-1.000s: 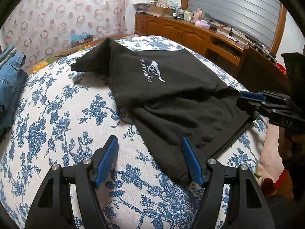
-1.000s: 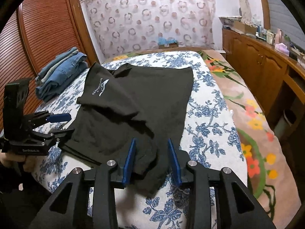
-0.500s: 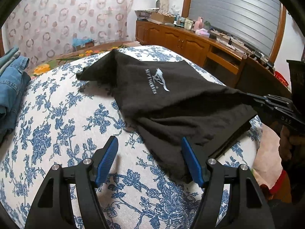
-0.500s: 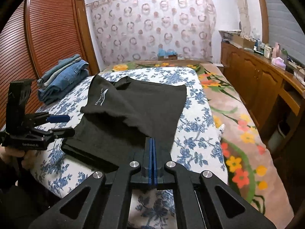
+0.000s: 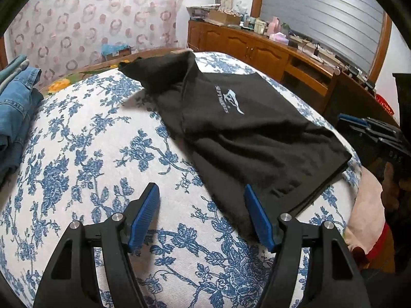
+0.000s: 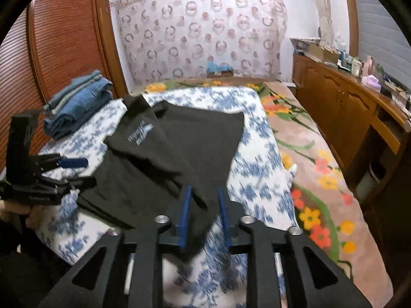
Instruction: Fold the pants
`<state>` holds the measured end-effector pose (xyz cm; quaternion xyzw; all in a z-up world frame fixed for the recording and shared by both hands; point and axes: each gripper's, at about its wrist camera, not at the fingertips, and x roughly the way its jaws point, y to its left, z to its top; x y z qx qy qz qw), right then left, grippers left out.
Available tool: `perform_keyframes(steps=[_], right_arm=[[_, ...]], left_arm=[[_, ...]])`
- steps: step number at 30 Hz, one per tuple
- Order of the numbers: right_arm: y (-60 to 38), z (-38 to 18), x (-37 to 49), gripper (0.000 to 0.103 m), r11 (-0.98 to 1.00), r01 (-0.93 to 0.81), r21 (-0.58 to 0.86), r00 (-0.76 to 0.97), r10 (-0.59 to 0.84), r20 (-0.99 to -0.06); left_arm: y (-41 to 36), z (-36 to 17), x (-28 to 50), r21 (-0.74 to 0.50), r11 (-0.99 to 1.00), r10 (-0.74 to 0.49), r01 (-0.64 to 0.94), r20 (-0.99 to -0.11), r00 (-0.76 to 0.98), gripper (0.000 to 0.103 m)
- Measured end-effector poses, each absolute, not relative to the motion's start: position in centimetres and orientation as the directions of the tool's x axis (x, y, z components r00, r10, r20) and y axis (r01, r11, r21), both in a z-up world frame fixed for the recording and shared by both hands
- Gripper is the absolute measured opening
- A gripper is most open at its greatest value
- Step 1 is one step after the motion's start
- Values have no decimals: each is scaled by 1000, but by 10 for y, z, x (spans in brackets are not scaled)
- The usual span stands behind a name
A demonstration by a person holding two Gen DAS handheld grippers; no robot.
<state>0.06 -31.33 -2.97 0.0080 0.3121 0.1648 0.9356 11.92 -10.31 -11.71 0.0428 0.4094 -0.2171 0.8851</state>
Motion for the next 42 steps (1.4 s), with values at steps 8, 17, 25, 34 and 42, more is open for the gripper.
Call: perform_keyframes(steps=[8,17,25,34,42], right_arm=[[-265,-14,26,33,889,-449,85,716,416,-561],[-216,-20,76,33,808,-584,73,625,505,-595],[-186,-31,103,33,767,-642,18,575,497,-650],[-168,-47,120,20,754,-655,-49,556,438,-706],[-190,-23,113,4,781,-625,13,601,491,-630]], left_arm=[[-79,-99,123,-96,926,-319,364,-713,625,70],[-50,-91,129,-86,953,-268,291,-690,672,70],[-37,-91,128,-96,958,-262,272,-681,683,70],[-36,-97,129,-101,956,-266,274,-691,673,70],[-41,-98,129,-96,954,-270,285,-692,669,70]])
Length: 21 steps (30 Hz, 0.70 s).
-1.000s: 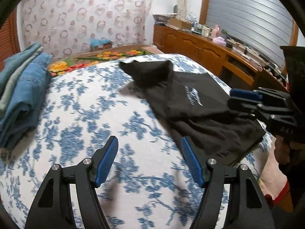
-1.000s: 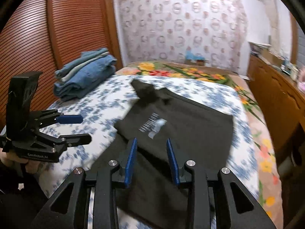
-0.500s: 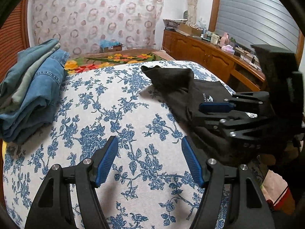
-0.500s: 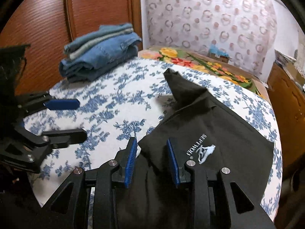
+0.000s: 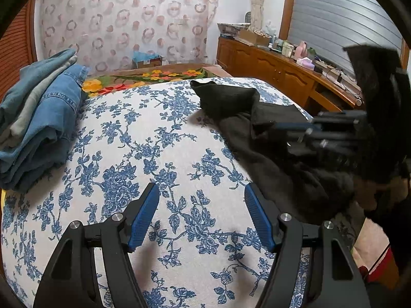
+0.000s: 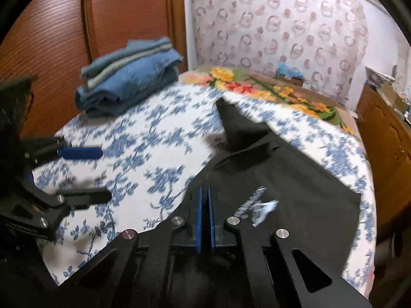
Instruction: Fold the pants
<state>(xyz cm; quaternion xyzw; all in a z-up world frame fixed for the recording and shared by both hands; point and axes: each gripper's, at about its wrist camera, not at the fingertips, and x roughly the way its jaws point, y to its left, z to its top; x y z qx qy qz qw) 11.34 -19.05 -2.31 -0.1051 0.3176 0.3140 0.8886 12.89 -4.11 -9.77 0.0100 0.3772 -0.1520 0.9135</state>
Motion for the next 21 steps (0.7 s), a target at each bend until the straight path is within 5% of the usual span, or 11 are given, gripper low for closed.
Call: perform_keyframes(steps=[21], right_arm=[[-288,-7,172,3,940,-342,-10,749,266,-606]], left_arm=[[-58,-96,130,-85,946,-281,313,-698,659,70]])
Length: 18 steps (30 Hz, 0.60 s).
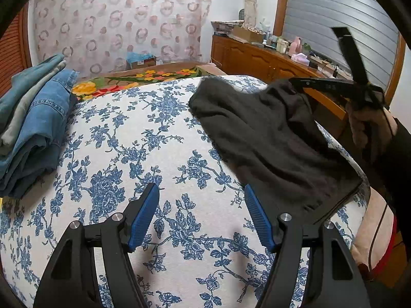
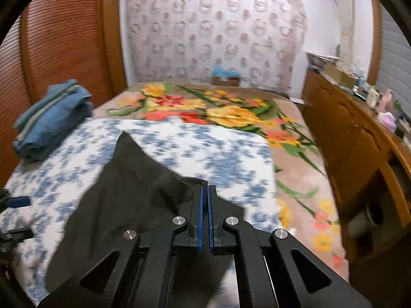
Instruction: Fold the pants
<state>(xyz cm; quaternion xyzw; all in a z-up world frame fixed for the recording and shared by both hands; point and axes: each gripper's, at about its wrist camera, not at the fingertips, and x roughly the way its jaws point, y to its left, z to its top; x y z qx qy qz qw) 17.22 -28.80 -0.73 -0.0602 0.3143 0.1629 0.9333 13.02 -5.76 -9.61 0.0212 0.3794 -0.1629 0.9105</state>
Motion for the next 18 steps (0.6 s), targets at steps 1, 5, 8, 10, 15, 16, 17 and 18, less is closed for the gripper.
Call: perform_keyframes(steps=[1,5,8,10,15,16,17,18], right_arm=[[-290,-9,178,3,945,-328,-12,748,252,-614],[-289,-17,193,3,955,-296,-27,744,213,-633],[-289,-22,203,7,970,-237,-53,741,145,-656],[-288,-24,205,22,979,-193,-63,740,103,-664],[-285,-24,199,28,975,-223,-1,740,168,-651],[-281,-24,196,28,971,-239,9,739,188,-647],[-280,-24,194,29,967,-254,18,735,205,-647],[-278,-26,194,29,963,-269,22,728,218,-650]], left_arm=[[-58,-96,130,-85,946,-281,314,-699,658,70],[-62,-98,129,-81,944,-282,321,-704,652,70],[-65,-98,129,-78,942,-284,327,-707,648,70],[-67,-99,129,-77,941,-285,331,-709,645,70],[-71,-102,130,-76,939,-286,335,-714,639,70],[-73,-102,130,-77,938,-288,337,-715,638,70],[-74,-103,130,-77,937,-289,339,-716,636,70],[-75,-103,130,-78,936,-291,342,-717,634,70]])
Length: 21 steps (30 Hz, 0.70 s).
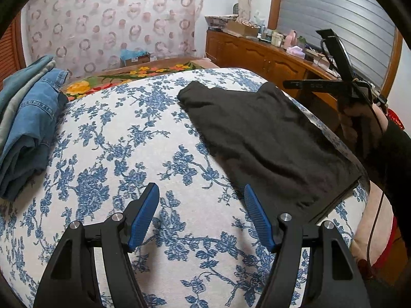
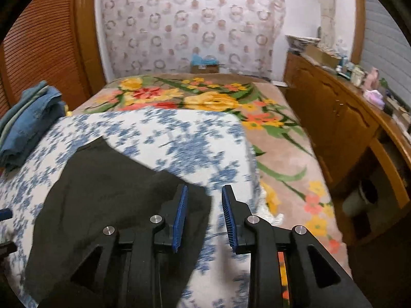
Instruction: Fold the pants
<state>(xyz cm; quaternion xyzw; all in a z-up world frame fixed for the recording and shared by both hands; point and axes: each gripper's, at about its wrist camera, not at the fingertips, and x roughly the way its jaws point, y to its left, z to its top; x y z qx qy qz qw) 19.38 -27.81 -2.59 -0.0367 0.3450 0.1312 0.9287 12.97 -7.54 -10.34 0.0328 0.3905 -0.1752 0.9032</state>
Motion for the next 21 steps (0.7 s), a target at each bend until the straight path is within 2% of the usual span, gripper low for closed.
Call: perform_keyframes(steps=[9,11,13,21], right_arm=[[-279,-54,215,28,961,-275,-10,683,188,-706],[-281,-56,217,24,970,-234,-60,690,122,-713],[-290,-55,222,22,977,-209,-41,685,116,-719],[-292,-40,200,22,976,-217,-16,725,150,-672]], left_arm=[[-88,-112,129,-74,928,-299,365,-734,610,70],[-89,-115,130,-75,928,-297,364,-738,606,70],[-89,-117,130,-73,929,-293,362,-743,602,70],[-93,-119,129,-71,928,-294,366,-745,599,70]])
